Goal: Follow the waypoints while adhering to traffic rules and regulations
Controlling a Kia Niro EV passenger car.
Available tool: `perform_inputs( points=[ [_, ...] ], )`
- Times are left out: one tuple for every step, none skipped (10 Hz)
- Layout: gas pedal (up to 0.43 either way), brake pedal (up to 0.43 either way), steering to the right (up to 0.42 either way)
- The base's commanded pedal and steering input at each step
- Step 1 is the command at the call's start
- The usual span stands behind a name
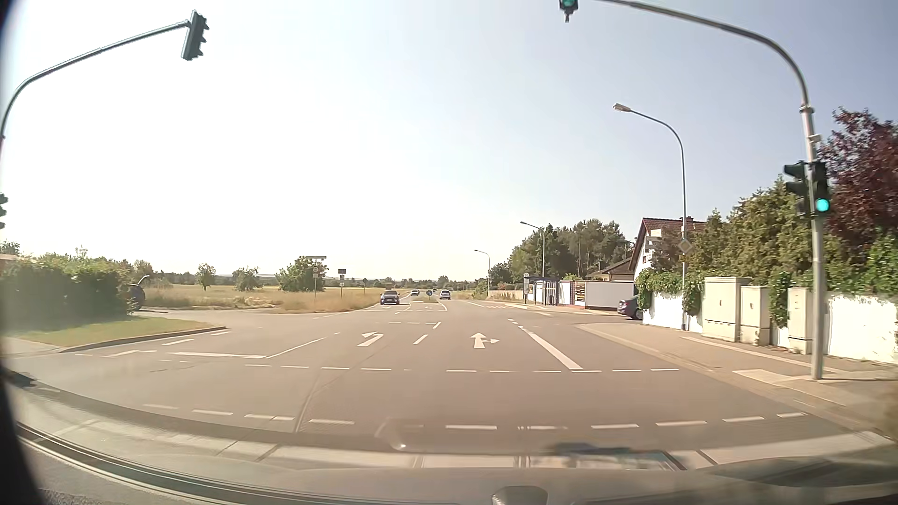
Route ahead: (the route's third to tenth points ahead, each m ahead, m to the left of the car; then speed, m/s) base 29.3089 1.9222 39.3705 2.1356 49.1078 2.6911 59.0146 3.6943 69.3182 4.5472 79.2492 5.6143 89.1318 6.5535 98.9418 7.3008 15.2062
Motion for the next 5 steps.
perform_inputs(
  points=[
    [0.059,0.03,0.0],
    [0.059,0.03,0.0],
    [0.059,0.03,0.0],
    [0.059,0.03,0.0],
    [0.059,0.03,0.0]
  ],
)
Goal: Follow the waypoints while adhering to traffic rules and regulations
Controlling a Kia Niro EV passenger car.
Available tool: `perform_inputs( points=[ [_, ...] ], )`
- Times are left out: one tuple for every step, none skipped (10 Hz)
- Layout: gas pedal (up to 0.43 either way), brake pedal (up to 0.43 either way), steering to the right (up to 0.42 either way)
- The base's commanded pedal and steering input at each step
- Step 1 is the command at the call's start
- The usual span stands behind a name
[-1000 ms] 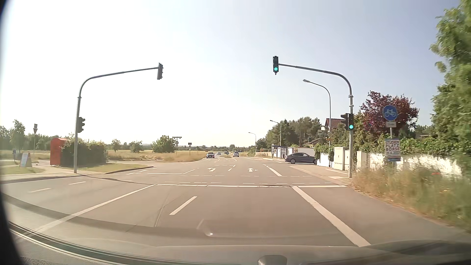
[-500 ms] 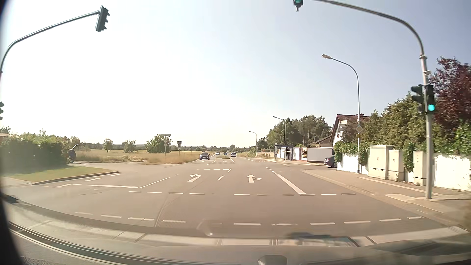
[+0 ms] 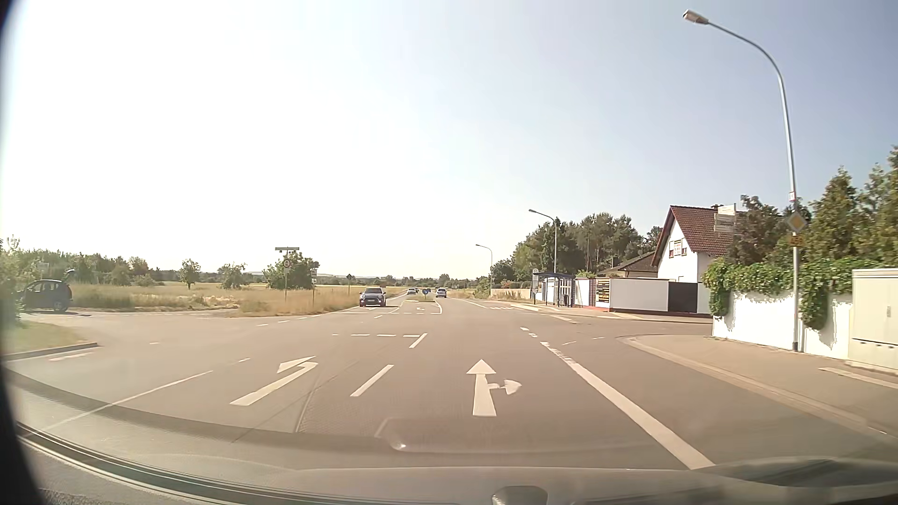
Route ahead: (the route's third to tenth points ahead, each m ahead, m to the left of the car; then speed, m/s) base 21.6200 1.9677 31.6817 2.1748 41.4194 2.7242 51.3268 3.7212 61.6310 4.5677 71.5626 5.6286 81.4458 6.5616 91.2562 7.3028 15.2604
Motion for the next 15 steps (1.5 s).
perform_inputs(
  points=[
    [0.059,0.03,0.0],
    [0.059,0.03,0.0],
    [0.059,0.03,0.0],
    [0.059,0.03,0.0],
    [0.059,0.03,-0.001],
    [0.059,0.03,-0.003],
    [0.059,0.03,-0.005],
    [0.059,0.03,-0.005],
    [0.059,0.03,-0.006],
    [0.059,0.03,-0.006],
    [0.059,0.03,-0.006],
    [0.059,0.03,-0.006],
    [0.059,0.024,-0.006],
    [0.059,0.03,-0.006],
    [0.059,0.03,-0.005]
  ],
)
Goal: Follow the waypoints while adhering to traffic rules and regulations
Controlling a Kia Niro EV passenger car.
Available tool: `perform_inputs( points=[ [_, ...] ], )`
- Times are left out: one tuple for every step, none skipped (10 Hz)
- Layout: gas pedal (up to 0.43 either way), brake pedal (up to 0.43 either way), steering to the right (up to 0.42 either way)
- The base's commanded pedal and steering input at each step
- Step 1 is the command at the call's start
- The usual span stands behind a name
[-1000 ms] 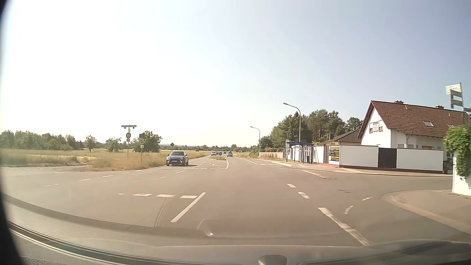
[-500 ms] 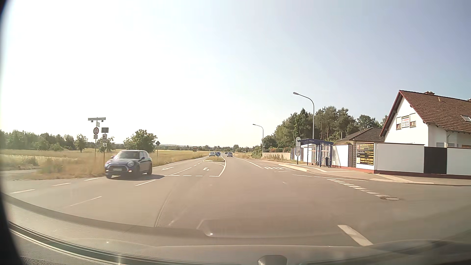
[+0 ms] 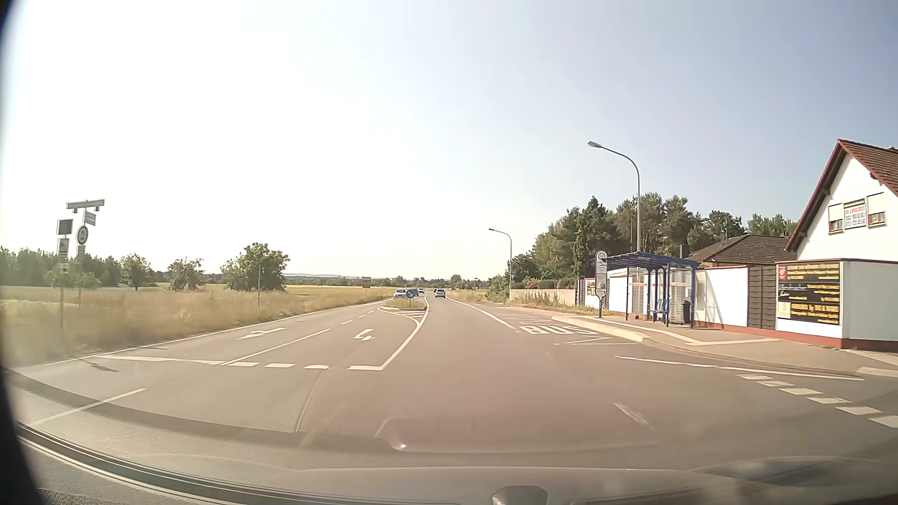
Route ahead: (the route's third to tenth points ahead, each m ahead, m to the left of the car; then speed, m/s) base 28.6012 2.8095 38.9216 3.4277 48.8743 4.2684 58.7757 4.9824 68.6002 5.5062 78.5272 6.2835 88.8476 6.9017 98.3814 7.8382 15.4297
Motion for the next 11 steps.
perform_inputs(
  points=[
    [0.059,0.03,-0.006],
    [0.059,0.03,-0.006],
    [0.059,0.03,-0.006],
    [0.059,0.03,-0.006],
    [0.059,0.03,-0.006],
    [0.059,0.03,-0.006],
    [0.059,0.03,-0.006],
    [0.059,0.03,-0.006],
    [0.059,0.03,-0.006],
    [0.059,0.03,-0.006],
    [0.059,0.03,-0.006]
  ],
)
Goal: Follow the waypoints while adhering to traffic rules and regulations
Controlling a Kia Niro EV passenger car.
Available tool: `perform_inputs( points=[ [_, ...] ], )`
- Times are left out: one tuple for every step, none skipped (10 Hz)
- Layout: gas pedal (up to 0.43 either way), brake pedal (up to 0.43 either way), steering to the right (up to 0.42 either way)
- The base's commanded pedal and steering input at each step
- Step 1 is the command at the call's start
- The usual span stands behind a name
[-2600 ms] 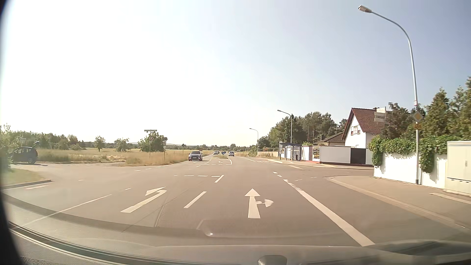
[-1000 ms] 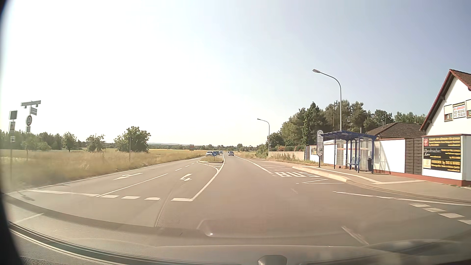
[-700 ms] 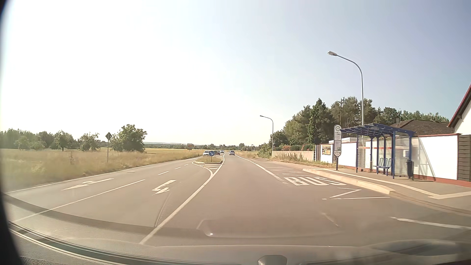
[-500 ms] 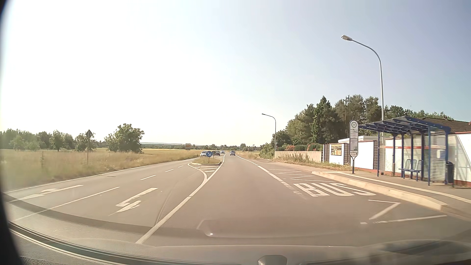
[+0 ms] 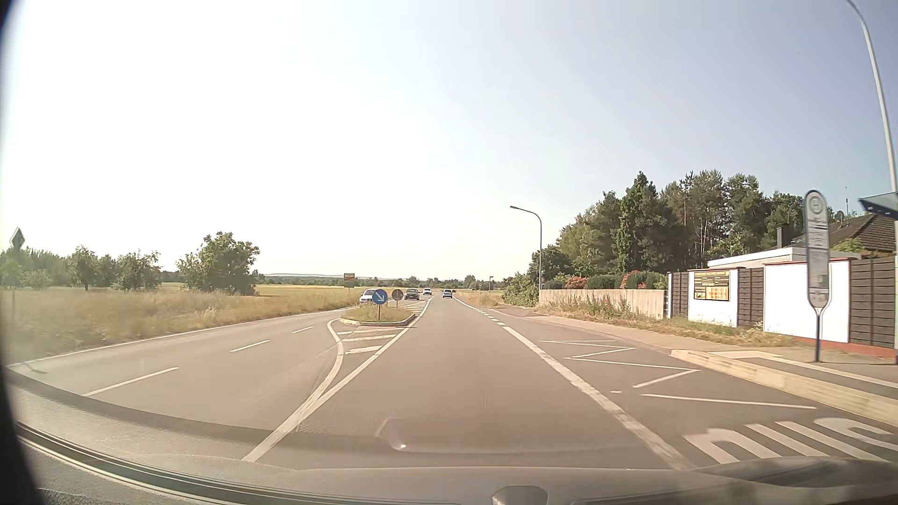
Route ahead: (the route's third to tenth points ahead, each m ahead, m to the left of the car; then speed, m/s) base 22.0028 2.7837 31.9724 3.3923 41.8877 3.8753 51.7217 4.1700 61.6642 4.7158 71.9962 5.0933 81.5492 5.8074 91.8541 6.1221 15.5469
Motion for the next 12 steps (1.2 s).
perform_inputs(
  points=[
    [0.059,0.03,-0.006],
    [0.059,0.03,-0.006],
    [0.059,0.03,-0.006],
    [0.059,0.03,-0.006],
    [0.059,0.03,-0.006],
    [0.059,0.03,-0.006],
    [0.059,0.03,-0.006],
    [0.059,0.03,-0.006],
    [0.067,0.03,-0.006],
    [0.067,0.03,-0.006],
    [0.067,0.024,-0.006],
    [0.079,0.03,-0.006]
  ],
)
